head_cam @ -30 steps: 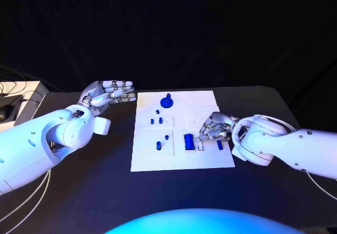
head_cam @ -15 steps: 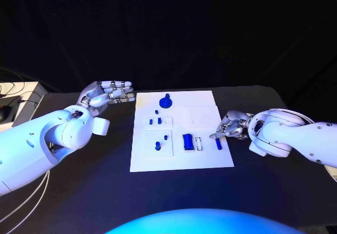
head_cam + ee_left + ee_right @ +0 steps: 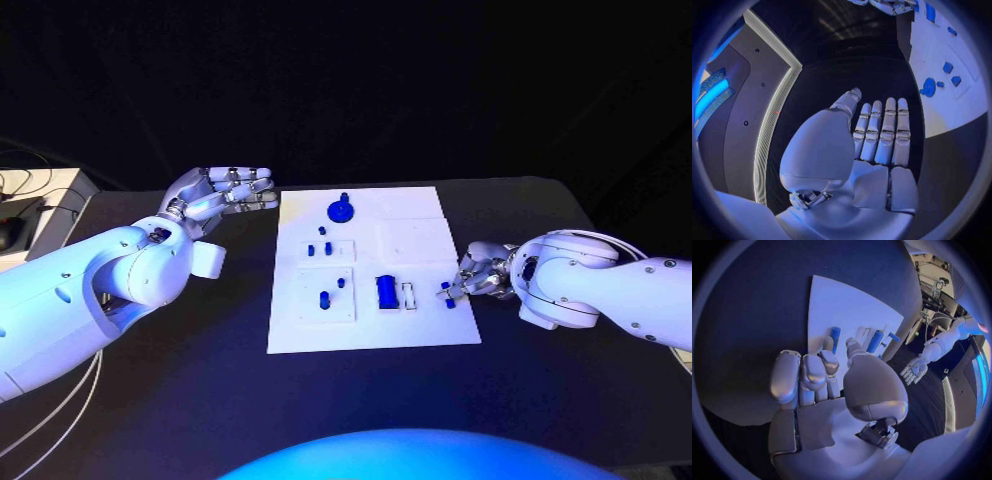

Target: Assemble the parts on the task board

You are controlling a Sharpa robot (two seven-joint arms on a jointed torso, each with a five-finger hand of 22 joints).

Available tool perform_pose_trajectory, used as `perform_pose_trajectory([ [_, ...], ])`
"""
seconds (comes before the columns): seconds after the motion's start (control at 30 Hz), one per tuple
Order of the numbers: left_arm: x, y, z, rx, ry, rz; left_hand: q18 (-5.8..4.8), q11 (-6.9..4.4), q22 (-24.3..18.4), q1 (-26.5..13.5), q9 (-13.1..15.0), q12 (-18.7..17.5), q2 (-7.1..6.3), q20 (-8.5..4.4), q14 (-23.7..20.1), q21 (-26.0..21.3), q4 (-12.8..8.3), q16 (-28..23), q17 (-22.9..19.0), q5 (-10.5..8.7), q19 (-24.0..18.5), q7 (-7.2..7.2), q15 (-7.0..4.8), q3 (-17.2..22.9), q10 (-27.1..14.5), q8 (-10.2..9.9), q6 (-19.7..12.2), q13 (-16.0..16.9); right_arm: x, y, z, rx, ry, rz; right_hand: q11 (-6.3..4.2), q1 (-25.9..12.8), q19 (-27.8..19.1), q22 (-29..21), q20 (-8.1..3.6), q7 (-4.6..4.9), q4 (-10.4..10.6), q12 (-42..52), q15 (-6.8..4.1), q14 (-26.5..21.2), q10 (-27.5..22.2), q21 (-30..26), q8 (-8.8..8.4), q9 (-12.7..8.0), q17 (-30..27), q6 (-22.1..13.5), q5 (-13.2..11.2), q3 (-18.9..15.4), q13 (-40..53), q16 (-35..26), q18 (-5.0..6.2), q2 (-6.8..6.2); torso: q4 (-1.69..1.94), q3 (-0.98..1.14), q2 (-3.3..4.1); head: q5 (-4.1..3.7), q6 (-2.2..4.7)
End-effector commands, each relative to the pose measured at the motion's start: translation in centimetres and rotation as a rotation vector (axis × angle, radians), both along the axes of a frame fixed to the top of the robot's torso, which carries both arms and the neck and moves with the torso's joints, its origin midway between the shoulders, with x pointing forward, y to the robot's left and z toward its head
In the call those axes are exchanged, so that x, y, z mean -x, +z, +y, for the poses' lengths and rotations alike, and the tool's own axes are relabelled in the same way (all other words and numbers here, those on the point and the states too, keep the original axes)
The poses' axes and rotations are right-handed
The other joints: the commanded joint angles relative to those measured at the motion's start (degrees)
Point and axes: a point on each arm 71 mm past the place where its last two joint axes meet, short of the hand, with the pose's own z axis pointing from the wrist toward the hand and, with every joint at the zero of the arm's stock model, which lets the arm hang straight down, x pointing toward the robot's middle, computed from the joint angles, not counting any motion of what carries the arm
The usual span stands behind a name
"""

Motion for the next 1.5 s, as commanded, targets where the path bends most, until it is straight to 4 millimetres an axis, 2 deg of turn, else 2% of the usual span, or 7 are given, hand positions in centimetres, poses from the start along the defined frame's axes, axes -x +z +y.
perform_pose_trajectory([
  [0.03,0.1,0.1,-0.2,0.013,-0.015,-0.005,-0.55,0.10,-0.05,0.21,-0.01,0.06,-0.03,-0.12,-0.11,-0.14,0.15,-0.21,0.06,0.20,-0.38,0.23,-0.15,-0.15,-0.12,0.03,-0.18,-0.05,0.1,-0.1,0.0,0.059,-0.004,-0.003,-0.24,-0.55,2.89,8.78,-0.46,-0.20,1.00,0.43,-0.32,0.18,0.16,0.30,0.61,1.09,0.16,-0.27,0.02,0.41,0.14,0.41,-0.49,-0.63,0.09,-0.07,0.01,-0.08,-0.18],
  [0.53,0.1,0.1,0.0,0.011,-0.014,-0.003,-0.54,0.11,-0.05,0.20,-0.01,0.06,0.02,-0.11,-0.12,-0.14,0.23,-0.21,0.06,0.22,-0.39,0.22,-0.15,-0.24,-0.10,0.03,-0.18,-0.05,0.1,-0.8,0.4,0.109,0.012,0.011,-0.43,-1.47,2.88,8.84,-0.64,-0.54,2.55,0.42,-0.48,0.20,0.22,0.62,1.88,3.97,0.58,-0.57,-0.21,1.04,0.22,0.53,-0.62,-1.29,-0.05,0.04,0.08,-0.16,-0.48],
  [0.83,0.1,0.1,0.0,0.011,-0.015,-0.002,-0.53,0.12,-0.05,0.29,-0.01,0.06,0.04,-0.10,-0.13,-0.14,0.32,-0.21,0.06,0.22,-0.38,0.28,-0.15,-0.38,-0.14,0.03,-0.20,-0.05,-0.1,-1.4,0.9,0.161,0.051,-0.020,-0.21,-0.54,2.80,8.76,-0.54,-0.34,-0.15,0.40,-0.36,0.19,-0.12,0.25,1.59,4.09,0.45,-0.87,-0.13,1.03,0.24,0.27,-0.56,-0.75,0.02,-0.01,0.00,-0.34,-0.58],
  [1.2,0.1,0.0,0.0,0.010,-0.014,0.001,-0.51,0.13,-0.05,0.25,-0.01,0.06,0.16,-0.10,-0.08,-0.13,0.45,-0.20,0.08,0.24,-0.36,0.36,-0.15,-0.39,-0.14,0.03,-0.24,-0.05,0.0,-2.1,1.3,0.149,0.077,-0.006,-0.52,3.73,2.75,8.77,-0.64,-0.58,-6.55,0.87,-0.58,0.17,-0.19,0.24,1.42,4.15,0.50,-1.35,10.25,1.69,0.41,0.22,-0.61,3.39,0.01,-0.03,0.01,-0.44,-0.61],
  [1.33,0.1,0.0,0.0,0.010,-0.013,0.002,-0.51,0.14,-0.05,0.33,-0.01,0.06,0.21,-0.09,-0.10,-0.14,0.51,-0.21,0.07,0.24,-0.37,0.44,-0.16,-0.34,-0.16,0.02,-0.28,-0.05,0.1,-2.3,1.5,0.120,0.082,0.023,-0.60,6.63,2.65,8.76,-0.74,-0.65,-10.27,0.67,-0.64,0.12,-0.44,0.15,1.03,3.75,0.44,-1.78,16.51,3.57,0.33,0.07,-0.68,4.09,0.01,-0.05,-0.02,-0.36,-0.71],
  [1.43,0.1,0.0,0.0,0.010,-0.012,0.002,-0.50,0.17,-0.05,0.36,-0.01,0.05,0.18,-0.09,-0.12,-0.14,0.54,-0.21,0.07,0.23,-0.37,0.48,-0.14,-0.34,-0.24,0.03,-0.34,-0.05,0.2,-2.4,1.6,0.095,0.078,0.046,-0.39,7.38,2.60,8.77,-0.84,-0.48,-13.26,0.29,-0.68,0.11,-0.77,0.19,0.45,3.04,0.53,-2.39,11.39,11.85,0.18,-0.01,-0.76,3.58,-0.01,-0.07,-0.03,-0.37,-0.75],
  [1.5,0.1,0.0,0.0,0.009,-0.012,0.002,-0.50,0.17,-0.05,0.36,-0.01,0.05,0.18,-0.09,-0.12,-0.14,0.54,-0.21,0.07,0.23,-0.37,0.48,-0.14,-0.34,-0.24,0.03,-0.34,-0.05,0.2,-2.5,1.5,0.074,0.072,0.061,-0.41,5.30,2.60,8.79,-0.76,-0.20,-14.47,0.29,-0.61,0.11,-0.64,0.26,0.91,3.51,0.58,-2.60,12.89,17.66,0.12,-0.06,-0.75,2.23,0.00,-0.05,-0.03,-0.29,-0.79],
])
